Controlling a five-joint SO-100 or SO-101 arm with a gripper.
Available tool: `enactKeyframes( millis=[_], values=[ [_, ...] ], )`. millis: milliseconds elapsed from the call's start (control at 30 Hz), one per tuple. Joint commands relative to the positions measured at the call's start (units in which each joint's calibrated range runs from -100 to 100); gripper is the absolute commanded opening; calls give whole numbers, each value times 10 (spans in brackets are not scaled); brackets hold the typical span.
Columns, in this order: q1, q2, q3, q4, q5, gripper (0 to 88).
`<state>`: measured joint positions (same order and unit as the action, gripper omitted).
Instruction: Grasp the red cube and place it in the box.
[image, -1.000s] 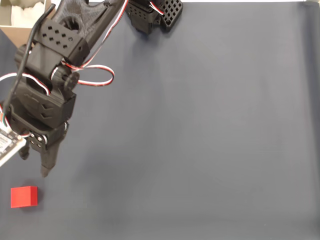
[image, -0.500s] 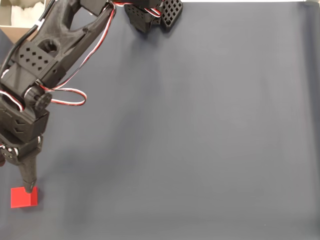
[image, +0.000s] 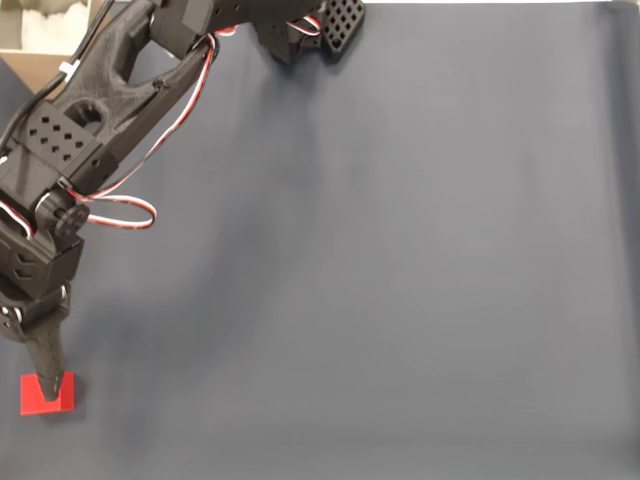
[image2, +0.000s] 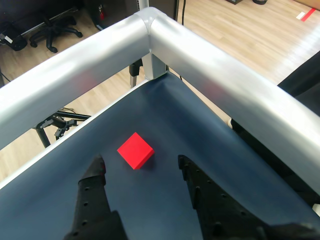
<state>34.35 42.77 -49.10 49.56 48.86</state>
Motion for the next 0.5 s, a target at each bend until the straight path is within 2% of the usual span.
enactKeyframes(
  millis=[0,467],
  values=[
    [-8,0,-40,-20,6,361],
    [-26,11,-33,-59,17,367]
  ],
)
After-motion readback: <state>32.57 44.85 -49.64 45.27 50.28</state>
